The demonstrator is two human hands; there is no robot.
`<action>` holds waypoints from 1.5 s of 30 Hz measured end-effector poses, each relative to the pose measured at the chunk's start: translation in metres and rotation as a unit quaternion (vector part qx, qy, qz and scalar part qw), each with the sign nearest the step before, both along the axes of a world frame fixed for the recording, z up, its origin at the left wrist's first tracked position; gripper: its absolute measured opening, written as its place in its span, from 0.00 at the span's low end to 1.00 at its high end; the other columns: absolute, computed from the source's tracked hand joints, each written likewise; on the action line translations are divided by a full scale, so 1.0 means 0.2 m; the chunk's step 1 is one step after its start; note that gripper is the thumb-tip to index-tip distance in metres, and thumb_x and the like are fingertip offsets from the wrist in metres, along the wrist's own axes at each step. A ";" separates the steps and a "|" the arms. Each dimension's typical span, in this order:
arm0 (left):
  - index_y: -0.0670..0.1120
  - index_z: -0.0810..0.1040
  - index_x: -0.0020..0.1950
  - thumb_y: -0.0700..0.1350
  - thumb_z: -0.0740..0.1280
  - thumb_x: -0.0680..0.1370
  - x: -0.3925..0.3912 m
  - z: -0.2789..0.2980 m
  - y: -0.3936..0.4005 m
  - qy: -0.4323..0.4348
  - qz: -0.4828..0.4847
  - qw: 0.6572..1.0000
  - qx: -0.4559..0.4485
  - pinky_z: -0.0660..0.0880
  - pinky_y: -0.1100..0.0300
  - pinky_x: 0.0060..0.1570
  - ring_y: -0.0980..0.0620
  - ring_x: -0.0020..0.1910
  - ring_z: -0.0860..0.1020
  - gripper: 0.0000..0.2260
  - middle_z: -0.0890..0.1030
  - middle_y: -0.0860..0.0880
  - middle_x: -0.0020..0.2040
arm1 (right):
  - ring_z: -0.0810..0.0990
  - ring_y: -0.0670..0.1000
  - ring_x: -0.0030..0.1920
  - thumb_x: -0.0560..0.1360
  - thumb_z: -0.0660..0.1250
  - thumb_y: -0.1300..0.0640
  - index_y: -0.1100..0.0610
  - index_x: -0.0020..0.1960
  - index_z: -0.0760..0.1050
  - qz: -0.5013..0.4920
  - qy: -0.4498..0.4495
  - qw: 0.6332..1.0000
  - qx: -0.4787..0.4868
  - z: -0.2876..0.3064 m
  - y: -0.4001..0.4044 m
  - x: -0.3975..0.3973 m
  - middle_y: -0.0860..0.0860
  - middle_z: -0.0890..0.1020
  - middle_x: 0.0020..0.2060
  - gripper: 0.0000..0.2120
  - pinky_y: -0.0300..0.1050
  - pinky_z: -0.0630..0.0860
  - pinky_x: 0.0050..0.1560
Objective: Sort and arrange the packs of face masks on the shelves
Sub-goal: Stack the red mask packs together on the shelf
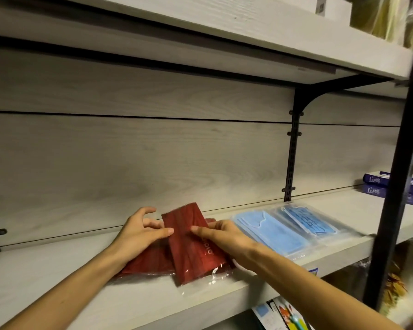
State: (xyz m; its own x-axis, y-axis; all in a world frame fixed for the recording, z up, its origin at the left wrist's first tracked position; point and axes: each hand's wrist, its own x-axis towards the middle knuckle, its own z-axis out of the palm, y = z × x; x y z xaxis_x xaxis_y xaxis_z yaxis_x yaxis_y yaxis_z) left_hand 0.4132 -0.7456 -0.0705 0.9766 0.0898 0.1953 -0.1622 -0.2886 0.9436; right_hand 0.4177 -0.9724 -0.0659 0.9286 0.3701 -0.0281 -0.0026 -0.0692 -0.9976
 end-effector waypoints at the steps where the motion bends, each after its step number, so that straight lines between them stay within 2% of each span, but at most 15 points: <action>1: 0.46 0.71 0.67 0.39 0.80 0.69 0.00 0.00 0.00 -0.007 0.011 1.000 -0.012 0.76 0.60 0.47 0.53 0.43 0.83 0.30 0.85 0.45 0.45 | 0.84 0.49 0.36 0.78 0.71 0.49 0.61 0.47 0.85 -0.026 -0.047 0.998 -0.030 0.00 0.00 -0.01 0.54 0.87 0.39 0.14 0.46 0.83 0.41; 3: 0.42 0.73 0.66 0.30 0.77 0.69 0.02 0.01 0.00 -0.015 0.022 0.999 -0.041 0.77 0.59 0.44 0.49 0.41 0.83 0.28 0.84 0.38 0.45 | 0.79 0.46 0.31 0.78 0.65 0.37 0.61 0.41 0.83 -0.105 -0.178 0.962 -0.177 0.00 -0.03 0.00 0.47 0.83 0.31 0.27 0.47 0.78 0.38; 5: 0.39 0.76 0.65 0.27 0.75 0.69 0.05 0.00 0.02 -0.021 0.031 0.997 -0.061 0.78 0.62 0.42 0.49 0.40 0.82 0.26 0.84 0.37 0.44 | 0.81 0.48 0.34 0.76 0.61 0.30 0.59 0.41 0.81 -0.174 -0.262 0.882 -0.352 -0.01 -0.09 0.05 0.47 0.84 0.33 0.32 0.46 0.78 0.40; 7: 0.39 0.77 0.64 0.28 0.74 0.70 0.06 0.00 0.05 -0.019 0.038 0.997 -0.059 0.78 0.61 0.43 0.49 0.40 0.82 0.24 0.83 0.39 0.43 | 0.83 0.50 0.40 0.70 0.65 0.27 0.57 0.43 0.81 -0.174 -0.241 0.834 -0.465 -0.02 -0.15 0.10 0.49 0.85 0.38 0.31 0.46 0.79 0.42; 9: 0.39 0.78 0.62 0.29 0.74 0.70 0.06 0.00 0.08 -0.009 0.035 0.997 -0.062 0.78 0.57 0.48 0.47 0.42 0.83 0.21 0.84 0.36 0.48 | 0.83 0.47 0.39 0.66 0.70 0.26 0.55 0.42 0.83 -0.139 -0.198 0.830 -0.503 -0.04 -0.18 0.12 0.47 0.85 0.37 0.30 0.46 0.79 0.42; 12: 0.40 0.79 0.62 0.29 0.73 0.72 0.07 0.01 0.09 -0.003 0.027 0.997 -0.077 0.79 0.56 0.49 0.47 0.46 0.84 0.20 0.85 0.38 0.52 | 0.84 0.46 0.40 0.67 0.76 0.37 0.54 0.42 0.86 -0.116 -0.176 0.864 -0.457 -0.05 -0.20 0.16 0.47 0.86 0.37 0.20 0.46 0.81 0.44; 15: 0.45 0.80 0.59 0.32 0.71 0.75 0.05 0.03 0.08 0.007 0.022 0.998 -0.067 0.80 0.61 0.40 0.52 0.46 0.83 0.15 0.85 0.44 0.53 | 0.81 0.49 0.36 0.69 0.80 0.51 0.62 0.44 0.86 -0.116 -0.131 0.918 -0.356 -0.03 -0.23 0.20 0.53 0.85 0.36 0.14 0.43 0.79 0.41; 17: 0.45 0.80 0.58 0.32 0.70 0.76 0.05 0.04 0.08 0.013 0.024 0.997 -0.074 0.80 0.64 0.35 0.54 0.45 0.82 0.14 0.86 0.45 0.53 | 0.77 0.48 0.32 0.72 0.77 0.56 0.67 0.44 0.85 -0.132 -0.131 0.926 -0.329 -0.01 -0.25 0.22 0.53 0.81 0.32 0.12 0.39 0.75 0.36; 22: 0.43 0.77 0.62 0.32 0.66 0.77 0.04 0.04 0.07 0.020 0.042 0.995 -0.083 0.79 0.58 0.37 0.53 0.44 0.83 0.15 0.85 0.45 0.52 | 0.71 0.45 0.26 0.75 0.73 0.58 0.63 0.39 0.82 -0.160 -0.128 0.924 -0.321 0.05 -0.31 0.24 0.50 0.74 0.26 0.09 0.33 0.67 0.25; 25: 0.41 0.75 0.64 0.30 0.65 0.78 0.03 0.04 0.07 0.021 0.044 0.994 -0.098 0.82 0.56 0.34 0.49 0.43 0.83 0.16 0.83 0.41 0.55 | 0.75 0.47 0.30 0.76 0.72 0.59 0.58 0.39 0.82 -0.180 -0.136 0.928 -0.297 0.05 -0.33 0.26 0.51 0.78 0.30 0.07 0.37 0.73 0.32; 29: 0.38 0.74 0.65 0.30 0.65 0.77 0.05 0.03 0.10 0.016 0.056 0.991 -0.116 0.82 0.53 0.38 0.47 0.45 0.83 0.17 0.83 0.39 0.55 | 0.80 0.53 0.38 0.78 0.70 0.62 0.58 0.45 0.82 -0.235 -0.090 0.963 -0.098 0.11 -0.35 0.26 0.56 0.82 0.38 0.03 0.45 0.79 0.40; 33: 0.39 0.74 0.65 0.32 0.65 0.77 0.06 0.02 0.10 0.024 0.057 0.990 -0.127 0.83 0.53 0.39 0.48 0.46 0.83 0.16 0.83 0.40 0.55 | 0.80 0.55 0.40 0.77 0.71 0.61 0.64 0.51 0.82 -0.219 -0.058 0.969 -0.094 0.12 -0.31 0.26 0.58 0.82 0.40 0.06 0.49 0.81 0.43; 39: 0.40 0.77 0.64 0.32 0.65 0.77 0.06 0.05 0.11 0.030 0.087 0.982 -0.167 0.78 0.60 0.28 0.47 0.42 0.81 0.15 0.83 0.40 0.52 | 0.81 0.56 0.40 0.77 0.70 0.62 0.67 0.54 0.81 -0.205 -0.011 0.978 -0.037 0.07 -0.19 0.29 0.60 0.82 0.41 0.09 0.53 0.82 0.49; 42: 0.39 0.78 0.62 0.32 0.64 0.78 0.06 0.05 0.13 0.034 0.093 0.976 -0.195 0.77 0.63 0.25 0.49 0.38 0.79 0.13 0.82 0.42 0.45 | 0.81 0.52 0.31 0.72 0.75 0.60 0.66 0.50 0.83 -0.183 -0.032 0.974 -0.134 0.05 -0.16 0.30 0.56 0.82 0.35 0.11 0.44 0.81 0.34; 45: 0.39 0.79 0.60 0.33 0.64 0.78 0.07 0.05 0.14 0.033 0.098 0.975 -0.199 0.77 0.63 0.26 0.48 0.39 0.79 0.12 0.81 0.43 0.43 | 0.79 0.47 0.28 0.65 0.80 0.54 0.62 0.43 0.85 -0.150 -0.082 0.932 -0.320 -0.01 -0.11 0.29 0.51 0.81 0.30 0.12 0.41 0.79 0.31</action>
State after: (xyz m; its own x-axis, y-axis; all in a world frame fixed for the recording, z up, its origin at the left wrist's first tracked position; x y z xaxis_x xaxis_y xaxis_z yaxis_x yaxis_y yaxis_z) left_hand 0.4270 -0.7180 -0.0608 0.9426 0.3308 0.0449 -0.0762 0.0823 0.9937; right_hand 0.4766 -0.9952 -0.0683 0.9988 0.0494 -0.0033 0.0308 -0.6711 -0.7408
